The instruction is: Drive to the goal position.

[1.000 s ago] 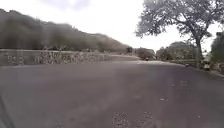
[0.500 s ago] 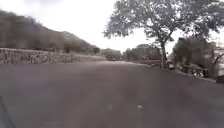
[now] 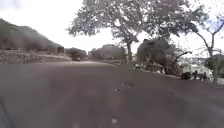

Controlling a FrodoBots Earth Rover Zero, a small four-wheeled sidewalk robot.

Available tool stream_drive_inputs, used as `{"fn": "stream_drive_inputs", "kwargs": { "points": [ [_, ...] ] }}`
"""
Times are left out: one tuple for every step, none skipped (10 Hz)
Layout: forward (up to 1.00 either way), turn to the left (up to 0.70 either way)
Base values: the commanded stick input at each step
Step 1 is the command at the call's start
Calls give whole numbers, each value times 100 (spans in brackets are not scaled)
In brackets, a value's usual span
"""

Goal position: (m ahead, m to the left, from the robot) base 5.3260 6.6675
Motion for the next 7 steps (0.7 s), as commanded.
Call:
{"fn": "stream_drive_inputs", "kwargs": {
  "points": [
    [70,27],
    [70,27],
    [70,27],
    [70,27],
    [70,27],
    [70,22],
    [70,7]
  ]
}}
